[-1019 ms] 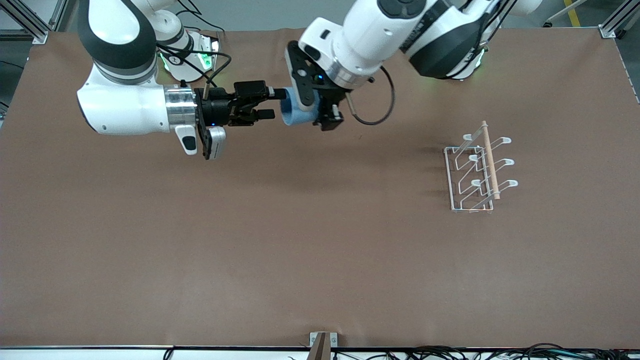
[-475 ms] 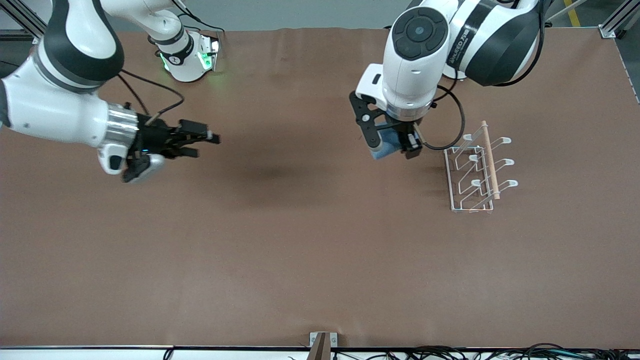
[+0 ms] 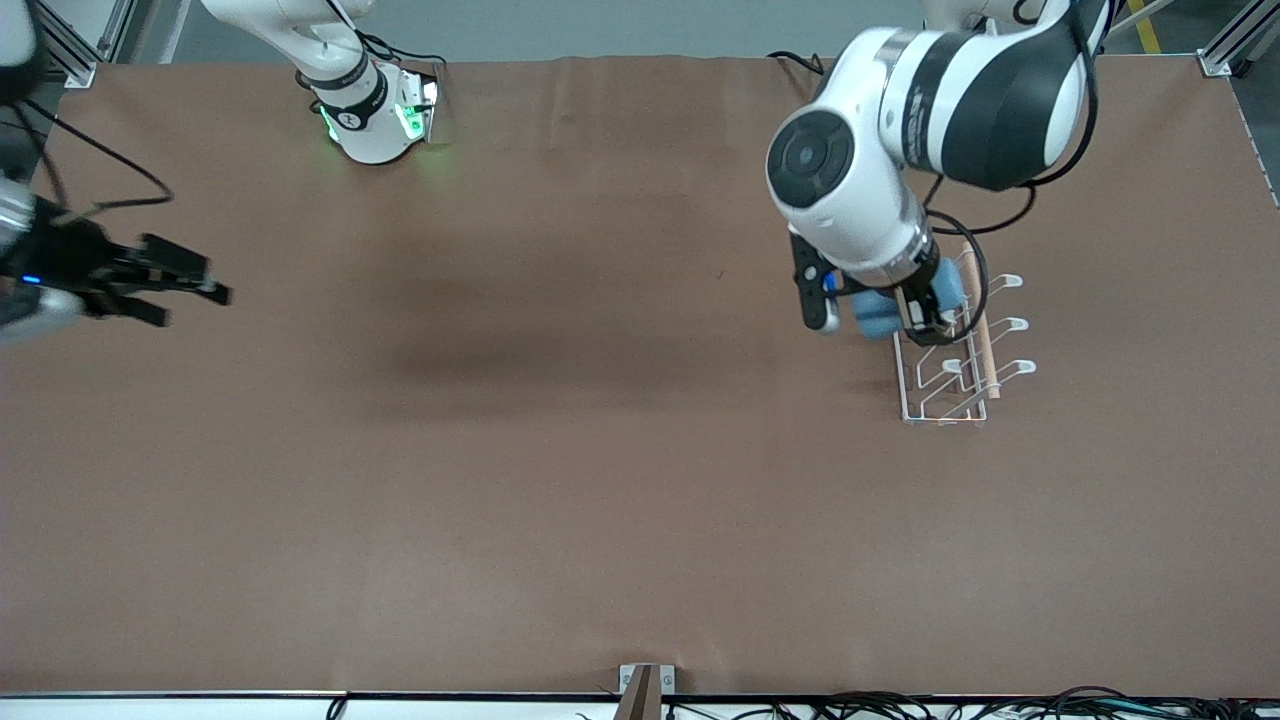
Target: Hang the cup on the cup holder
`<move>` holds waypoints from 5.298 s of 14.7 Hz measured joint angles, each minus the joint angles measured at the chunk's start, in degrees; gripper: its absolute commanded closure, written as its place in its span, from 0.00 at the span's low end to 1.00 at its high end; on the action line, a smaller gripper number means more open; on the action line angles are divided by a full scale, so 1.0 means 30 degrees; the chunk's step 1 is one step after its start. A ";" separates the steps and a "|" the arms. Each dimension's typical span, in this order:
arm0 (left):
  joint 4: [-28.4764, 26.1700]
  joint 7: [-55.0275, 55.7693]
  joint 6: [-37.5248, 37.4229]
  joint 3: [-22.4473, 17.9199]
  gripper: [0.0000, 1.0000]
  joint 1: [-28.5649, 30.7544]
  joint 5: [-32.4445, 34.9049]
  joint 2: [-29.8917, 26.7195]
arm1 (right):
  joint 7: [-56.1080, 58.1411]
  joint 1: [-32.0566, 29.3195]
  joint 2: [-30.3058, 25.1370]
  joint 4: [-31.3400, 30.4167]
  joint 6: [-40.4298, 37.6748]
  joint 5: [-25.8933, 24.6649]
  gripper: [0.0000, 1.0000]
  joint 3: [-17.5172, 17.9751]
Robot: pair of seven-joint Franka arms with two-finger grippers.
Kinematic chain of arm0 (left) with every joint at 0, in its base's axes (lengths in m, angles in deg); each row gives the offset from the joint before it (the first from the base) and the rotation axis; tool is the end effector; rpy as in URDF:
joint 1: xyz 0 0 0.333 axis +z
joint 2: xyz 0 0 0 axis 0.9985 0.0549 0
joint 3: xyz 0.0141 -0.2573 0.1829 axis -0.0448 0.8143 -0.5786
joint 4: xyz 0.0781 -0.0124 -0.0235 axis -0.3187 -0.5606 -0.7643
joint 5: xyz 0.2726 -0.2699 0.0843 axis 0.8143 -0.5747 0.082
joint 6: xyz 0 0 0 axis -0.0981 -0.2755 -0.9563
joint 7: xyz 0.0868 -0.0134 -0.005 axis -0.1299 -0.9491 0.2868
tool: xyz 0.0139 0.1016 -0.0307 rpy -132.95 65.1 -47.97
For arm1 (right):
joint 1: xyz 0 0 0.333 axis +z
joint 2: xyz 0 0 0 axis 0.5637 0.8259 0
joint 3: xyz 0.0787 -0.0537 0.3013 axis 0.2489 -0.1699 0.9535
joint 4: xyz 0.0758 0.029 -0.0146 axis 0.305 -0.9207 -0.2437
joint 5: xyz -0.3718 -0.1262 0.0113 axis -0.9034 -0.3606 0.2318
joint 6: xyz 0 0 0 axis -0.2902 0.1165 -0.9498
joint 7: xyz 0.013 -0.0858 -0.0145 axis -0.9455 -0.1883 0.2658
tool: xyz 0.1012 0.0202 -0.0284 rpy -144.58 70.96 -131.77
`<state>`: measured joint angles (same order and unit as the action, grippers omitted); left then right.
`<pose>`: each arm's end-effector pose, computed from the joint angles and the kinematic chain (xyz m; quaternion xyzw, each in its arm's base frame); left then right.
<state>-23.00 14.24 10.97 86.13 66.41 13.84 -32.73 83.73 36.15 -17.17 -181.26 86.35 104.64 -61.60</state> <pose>0.5559 -0.2849 0.4900 -0.6690 0.6552 0.2624 0.2331 0.5657 -0.0297 0.5975 -0.9874 -0.0636 -0.0411 0.1387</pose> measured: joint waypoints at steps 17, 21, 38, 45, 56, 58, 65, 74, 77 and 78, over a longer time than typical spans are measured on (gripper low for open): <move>-0.5630 0.2025 -0.1124 0.0102 0.64 -0.0255 1.0448 0.3830 | -0.2361 -0.1140 -0.0632 0.3420 -0.5056 -0.5222 0.00 0.0363; -0.6427 0.4354 -0.1169 0.0083 0.63 -0.0115 1.0571 0.4109 | -0.2363 -0.1109 -0.1018 0.2686 -0.5054 -0.5214 0.00 0.0433; -0.6743 0.6624 -0.1200 0.0025 0.00 0.0203 1.1055 0.5230 | -0.2506 -0.0828 -0.1324 0.2292 -0.4235 -0.5209 0.00 0.0582; -0.5970 0.7440 -0.1198 0.0164 0.00 0.0196 1.0800 0.5238 | -0.2506 -0.0825 -0.1324 0.2280 -0.4182 -0.5210 0.00 0.0546; 0.2044 1.1468 0.0383 0.0429 0.00 0.0246 0.2825 0.4149 | -0.2507 -0.0827 -0.1324 0.2280 -0.4186 -0.5210 0.00 0.0519; 0.2808 1.3845 0.0612 0.0402 0.00 0.0433 0.1262 0.4131 | -0.2507 -0.0828 -0.1324 0.2279 -0.4195 -0.5210 0.00 0.0511; 0.4053 1.8535 0.1886 0.0408 0.00 0.2540 -0.2645 0.1911 | -0.2507 -0.0829 -0.1324 0.2265 -0.4215 -0.5210 0.00 0.0498; 0.4069 1.9012 0.2055 0.0352 0.00 0.6092 -0.7941 -0.1618 | -0.2507 -0.0828 -0.1324 0.2247 -0.4228 -0.5210 0.00 0.0435; 0.4027 1.9016 0.2054 0.0335 0.00 0.7560 -0.9093 -0.1727 | -0.2507 -0.0827 -0.1324 0.2246 -0.4212 -0.5210 0.00 0.0433; 0.4025 1.9016 0.2054 0.0330 0.00 0.7877 -0.9483 -0.1746 | -0.2507 -0.0827 -0.1324 0.2246 -0.4213 -0.5210 0.00 0.0433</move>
<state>-10.93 71.29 17.13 87.12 90.05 -14.61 -37.97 76.21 33.67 -21.14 -174.53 73.71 89.01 -60.31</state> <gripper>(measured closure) 0.000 0.000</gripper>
